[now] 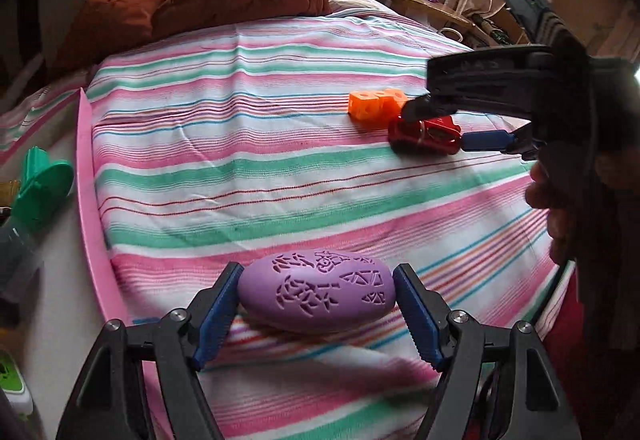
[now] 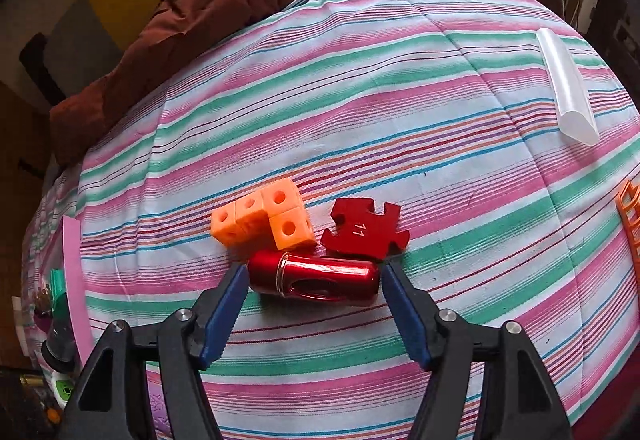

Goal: Organize rigid objects
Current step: 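Lift the purple soap with the left gripper while the right positions around the red cylinder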

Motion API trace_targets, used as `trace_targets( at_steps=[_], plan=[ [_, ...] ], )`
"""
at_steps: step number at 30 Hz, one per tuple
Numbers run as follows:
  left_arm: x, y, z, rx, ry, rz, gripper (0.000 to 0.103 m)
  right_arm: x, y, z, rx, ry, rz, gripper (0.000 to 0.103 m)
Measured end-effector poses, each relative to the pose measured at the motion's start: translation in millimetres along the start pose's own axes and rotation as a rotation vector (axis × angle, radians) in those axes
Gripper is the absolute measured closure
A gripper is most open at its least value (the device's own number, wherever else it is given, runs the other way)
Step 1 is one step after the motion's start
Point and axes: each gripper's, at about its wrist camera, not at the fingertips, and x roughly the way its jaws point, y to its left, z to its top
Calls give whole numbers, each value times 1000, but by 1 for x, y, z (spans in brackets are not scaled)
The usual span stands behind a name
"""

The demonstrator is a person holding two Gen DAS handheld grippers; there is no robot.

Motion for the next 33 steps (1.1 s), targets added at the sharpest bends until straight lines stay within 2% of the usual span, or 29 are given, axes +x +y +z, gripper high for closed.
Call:
trace_targets(
  at_steps=[1, 7, 8, 9, 10, 12, 13, 17, 19, 21, 26, 33],
  plan=[
    [-2, 0, -2, 1, -4, 1, 27, 0, -1, 1, 10, 3, 5, 21],
    [-13, 3, -11, -7, -30, 5, 27, 3, 4, 1, -4, -4, -27, 21],
    [-16, 2, -12, 0, -40, 10, 29, 4, 6, 1, -20, -4, -36, 21],
    [-18, 2, -11, 8, -54, 19, 42, 5, 10, 0, -38, -3, -48, 21],
    [-21, 2, -11, 16, -63, 21, 46, 7, 14, -1, -58, -3, -62, 21],
    [-25, 3, -10, 14, -67, 12, 48, 9, 19, -1, -89, -9, -85, 23],
    [-27, 3, -10, 18, -73, 15, 49, 8, 19, -2, -100, -20, -98, 27],
    [-27, 7, -13, 18, -69, 6, 51, 9, 20, -1, -114, -25, -117, 27],
    [-27, 9, -13, 13, -60, -28, 42, 8, 20, -1, -114, -22, -119, 27],
    [-28, 12, -15, -10, -66, -53, 24, 7, 16, -1, -99, -16, -117, 27],
    [-34, 10, -18, 20, -75, -59, 18, 6, 6, 2, -55, -9, -114, 27],
    [-25, 0, -15, 106, -60, 5, 11, 5, 6, 2, -53, -2, -113, 27]
  ],
)
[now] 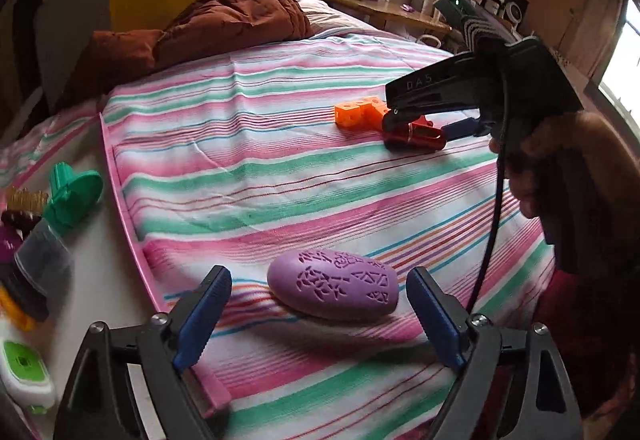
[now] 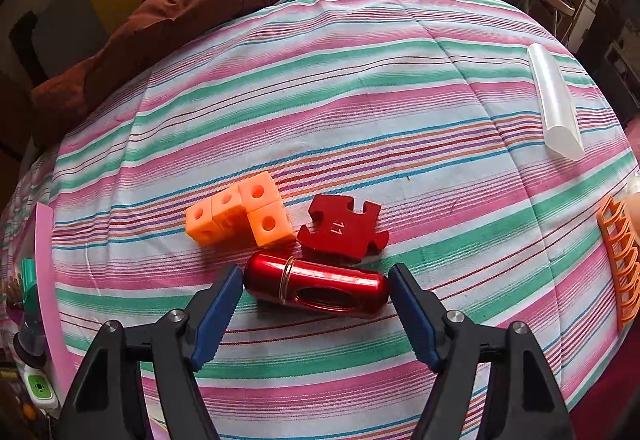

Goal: Organize rigid objects
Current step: 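Lift the purple soap with the left gripper while the right positions around the red cylinder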

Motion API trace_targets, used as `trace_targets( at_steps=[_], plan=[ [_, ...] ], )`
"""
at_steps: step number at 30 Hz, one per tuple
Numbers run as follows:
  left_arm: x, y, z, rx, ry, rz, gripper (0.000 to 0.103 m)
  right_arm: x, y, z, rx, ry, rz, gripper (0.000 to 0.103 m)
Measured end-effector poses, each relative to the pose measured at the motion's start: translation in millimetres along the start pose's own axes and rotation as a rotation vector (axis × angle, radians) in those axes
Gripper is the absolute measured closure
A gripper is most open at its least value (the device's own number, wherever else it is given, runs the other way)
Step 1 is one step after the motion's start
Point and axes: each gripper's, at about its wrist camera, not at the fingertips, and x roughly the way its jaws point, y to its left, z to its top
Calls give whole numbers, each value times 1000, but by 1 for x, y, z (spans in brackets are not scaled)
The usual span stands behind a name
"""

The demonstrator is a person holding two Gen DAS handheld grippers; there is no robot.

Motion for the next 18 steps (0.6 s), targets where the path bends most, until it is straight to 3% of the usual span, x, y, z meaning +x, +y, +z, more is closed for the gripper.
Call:
trace_targets(
  at_steps=[7, 11, 13, 15, 18],
  plan=[
    [23, 1, 16, 91, 101, 4, 10, 0, -3, 0, 13, 7, 13, 27],
    [32, -5, 13, 108, 143, -65, 25, -1, -4, 0, 14, 8, 15, 27],
    [38, -14, 6, 154, 178, -26, 27, 0, -3, 0, 12, 8, 13, 27],
    [33, -21, 1, 198, 145, 1, 26, -1, -4, 0, 11, 9, 11, 27],
    [31, -16, 1, 163, 150, -30, 26, -1, -6, 0, 15, 7, 9, 27]
  ],
)
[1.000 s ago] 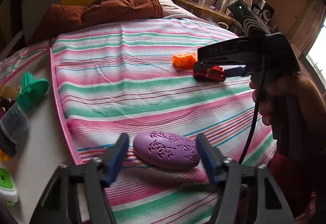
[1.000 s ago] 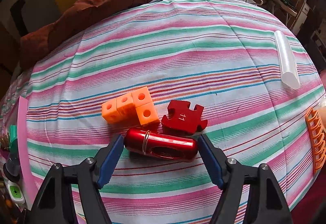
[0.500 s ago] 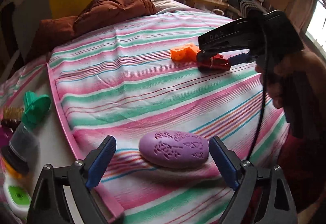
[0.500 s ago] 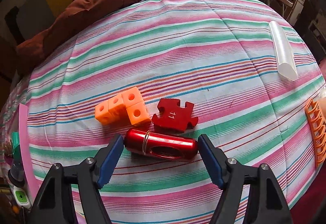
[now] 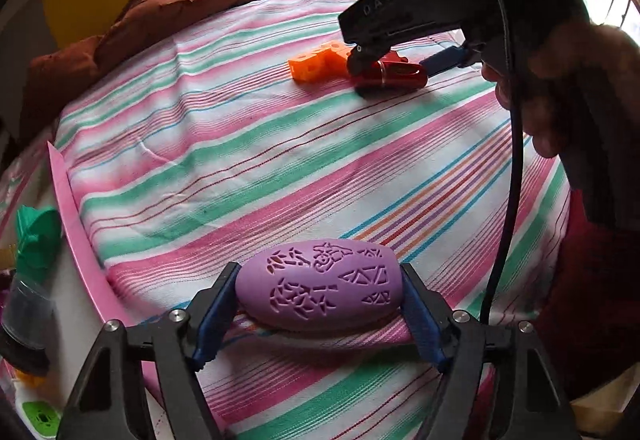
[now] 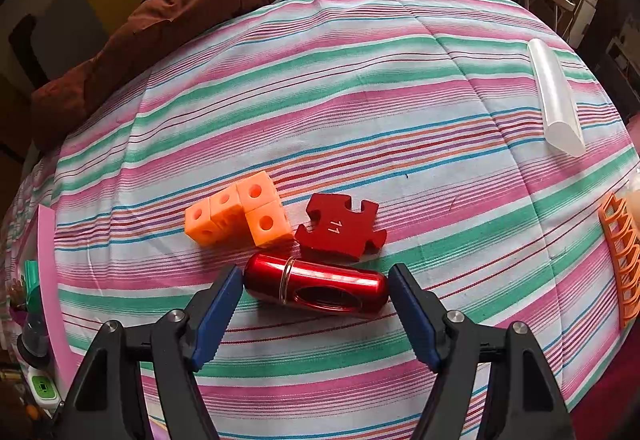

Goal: Organize rigid objects
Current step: 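Lift the purple soap with the left gripper while the right positions around the red cylinder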

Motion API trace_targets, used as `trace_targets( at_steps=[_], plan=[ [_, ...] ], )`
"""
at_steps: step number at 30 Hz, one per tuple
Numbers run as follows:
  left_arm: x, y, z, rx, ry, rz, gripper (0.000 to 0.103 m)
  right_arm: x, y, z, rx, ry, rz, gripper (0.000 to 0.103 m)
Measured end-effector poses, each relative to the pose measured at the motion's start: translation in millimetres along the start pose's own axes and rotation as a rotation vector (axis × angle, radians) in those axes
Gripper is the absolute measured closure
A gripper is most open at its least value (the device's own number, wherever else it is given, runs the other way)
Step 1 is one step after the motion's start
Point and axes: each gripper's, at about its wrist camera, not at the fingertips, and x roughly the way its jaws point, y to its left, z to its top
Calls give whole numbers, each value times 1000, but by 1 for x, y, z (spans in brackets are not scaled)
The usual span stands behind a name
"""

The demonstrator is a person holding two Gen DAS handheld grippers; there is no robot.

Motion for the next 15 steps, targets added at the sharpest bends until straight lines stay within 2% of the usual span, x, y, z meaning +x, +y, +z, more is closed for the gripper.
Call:
trace_targets(
  at_steps=[6, 12, 15],
  plan=[
    [1, 11, 6, -49, 3, -22, 22, 1, 0, 0, 5, -1, -1, 27],
    [0, 4, 2, -16, -31, 4, 27, 1, 4, -1, -15, -9, -13, 27],
    [-11, 11, 0, -105, -65, -32, 27, 1, 7, -2, -38, -18, -19, 27]
  ],
)
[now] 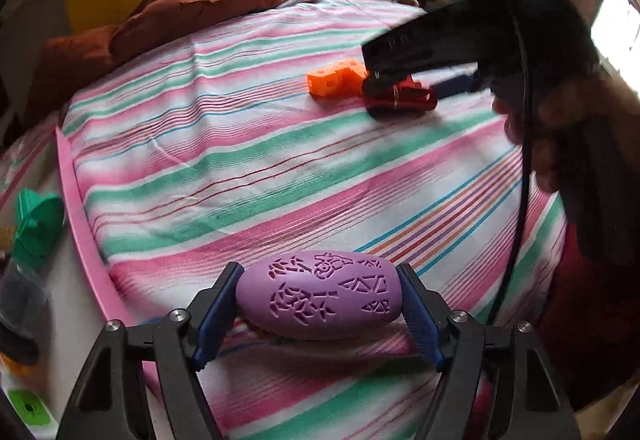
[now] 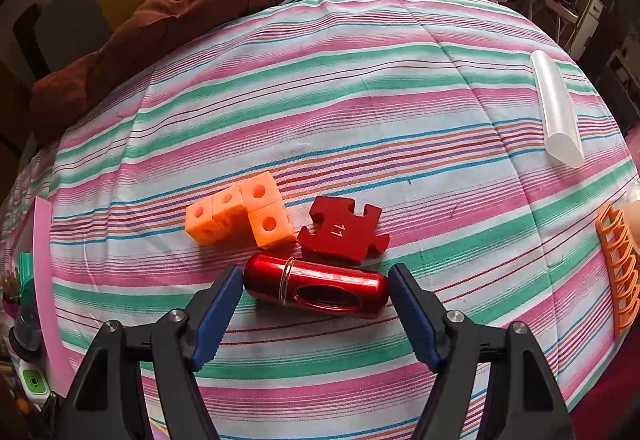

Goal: Organize rigid objects
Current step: 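Lift the purple soap with the left gripper while the right positions around the red cylinder, then lower the purple soap into the tray and open the left gripper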

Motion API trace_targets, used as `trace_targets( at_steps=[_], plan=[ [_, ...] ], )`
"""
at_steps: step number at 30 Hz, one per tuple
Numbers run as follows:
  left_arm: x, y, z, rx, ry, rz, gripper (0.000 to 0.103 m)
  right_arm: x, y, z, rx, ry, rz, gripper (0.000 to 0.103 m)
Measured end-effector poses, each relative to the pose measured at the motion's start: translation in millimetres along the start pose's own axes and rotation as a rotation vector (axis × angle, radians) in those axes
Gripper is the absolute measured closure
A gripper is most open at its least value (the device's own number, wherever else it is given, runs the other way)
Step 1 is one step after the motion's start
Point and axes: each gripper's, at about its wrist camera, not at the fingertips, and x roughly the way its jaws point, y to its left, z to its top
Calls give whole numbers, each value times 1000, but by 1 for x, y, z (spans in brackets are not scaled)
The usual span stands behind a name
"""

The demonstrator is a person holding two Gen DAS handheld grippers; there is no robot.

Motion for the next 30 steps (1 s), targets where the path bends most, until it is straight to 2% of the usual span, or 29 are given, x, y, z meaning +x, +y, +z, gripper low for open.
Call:
trace_targets(
  at_steps=[3, 7, 12, 16, 20, 21, 22, 26, 30],
  plan=[
    [-25, 4, -4, -61, -61, -43, 27, 0, 2, 0, -14, -3, -3, 27],
    [-59, 25, -12, -158, -131, -25, 27, 1, 5, 0, -30, -3, -7, 27],
    [-91, 88, -28, -344, -213, 70, 27, -1, 12, -3, -74, -13, -26, 27],
    [-92, 133, -42, -476, -196, 144, 27, 0, 19, -4, -102, -19, -36, 27],
    [-76, 159, -52, -615, -158, 132, 27, -1, 19, -5, -108, -22, -40, 27],
    [-75, 158, -50, -606, -166, 165, 27, -1, 19, -5, -110, -23, -42, 27],
    [-73, 159, -48, -611, -172, 166, 27, 0, 20, -5, -112, -24, -44, 27],
    [-69, 161, -35, -635, -205, 157, 27, 0, 20, -4, -120, -27, -48, 27],
    [-57, 164, -26, -650, -197, 128, 25, 1, 20, -5, -117, -25, -44, 27]
  ],
)
